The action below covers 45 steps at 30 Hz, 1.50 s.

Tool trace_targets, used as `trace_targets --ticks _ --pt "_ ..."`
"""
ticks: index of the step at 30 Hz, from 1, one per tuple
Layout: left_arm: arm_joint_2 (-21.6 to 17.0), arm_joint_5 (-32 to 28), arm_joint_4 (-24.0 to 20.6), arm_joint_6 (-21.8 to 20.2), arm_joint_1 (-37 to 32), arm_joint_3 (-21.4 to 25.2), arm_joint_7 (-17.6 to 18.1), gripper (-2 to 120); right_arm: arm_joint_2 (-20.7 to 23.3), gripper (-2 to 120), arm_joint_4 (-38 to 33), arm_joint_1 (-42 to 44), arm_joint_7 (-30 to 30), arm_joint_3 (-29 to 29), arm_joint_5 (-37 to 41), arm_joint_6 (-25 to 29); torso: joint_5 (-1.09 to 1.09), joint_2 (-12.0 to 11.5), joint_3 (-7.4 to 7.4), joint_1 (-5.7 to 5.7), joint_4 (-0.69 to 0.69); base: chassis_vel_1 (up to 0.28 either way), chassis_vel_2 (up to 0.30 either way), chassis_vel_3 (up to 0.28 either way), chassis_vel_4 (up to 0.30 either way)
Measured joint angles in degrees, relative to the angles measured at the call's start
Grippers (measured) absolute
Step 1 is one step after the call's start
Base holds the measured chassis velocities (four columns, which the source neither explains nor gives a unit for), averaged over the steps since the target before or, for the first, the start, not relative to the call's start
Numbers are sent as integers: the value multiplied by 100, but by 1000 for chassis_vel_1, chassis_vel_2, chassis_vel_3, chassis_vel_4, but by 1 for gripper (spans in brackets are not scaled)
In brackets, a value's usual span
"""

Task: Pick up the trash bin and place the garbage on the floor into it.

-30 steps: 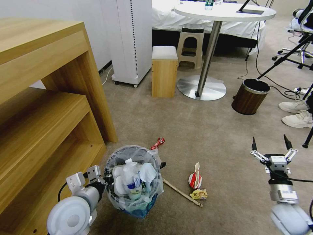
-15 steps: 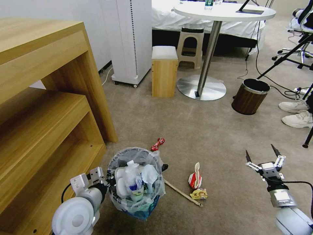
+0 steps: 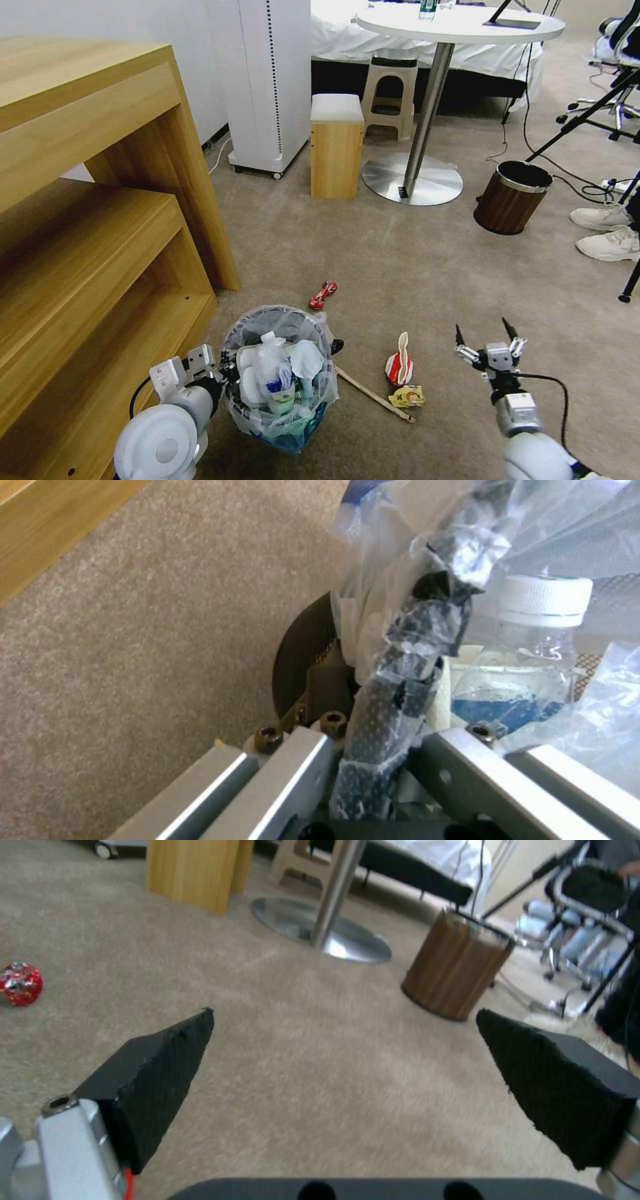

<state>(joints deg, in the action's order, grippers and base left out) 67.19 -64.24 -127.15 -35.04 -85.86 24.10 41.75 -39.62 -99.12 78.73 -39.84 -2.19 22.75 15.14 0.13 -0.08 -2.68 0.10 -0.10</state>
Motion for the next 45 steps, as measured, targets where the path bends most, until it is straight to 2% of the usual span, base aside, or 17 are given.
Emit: trace_targets --ticks 8,14,25,32,45 --pt "60 118 0 0 -115 -11 -3 0 -49 100 -136 -13 -63 90 575 -221 -2 0 0 0 -1 0 0 0 0" --pt "112 216 0 0 -193 -51 -36 0 -357 100 52 -190 -25 44 920 -287 1 0 0 0 -1 0 0 0 0" --pt "112 224 29 23 -189 -53 -47 0 -750 100 308 -1140 -75 512 1008 -377 0 0 0 0 1 0 0 0 0" --pt "97 210 39 29 -150 -87 -55 0 -860 100 519 -1381 -56 591 1191 -384 -1 0 0 0 0 0 0 0 0" --pt "70 174 46 31 -123 -157 -50 0 -1396 100 1187 -1727 -5 836 1422 -500 1 0 0 0 0 0 0 0 0"
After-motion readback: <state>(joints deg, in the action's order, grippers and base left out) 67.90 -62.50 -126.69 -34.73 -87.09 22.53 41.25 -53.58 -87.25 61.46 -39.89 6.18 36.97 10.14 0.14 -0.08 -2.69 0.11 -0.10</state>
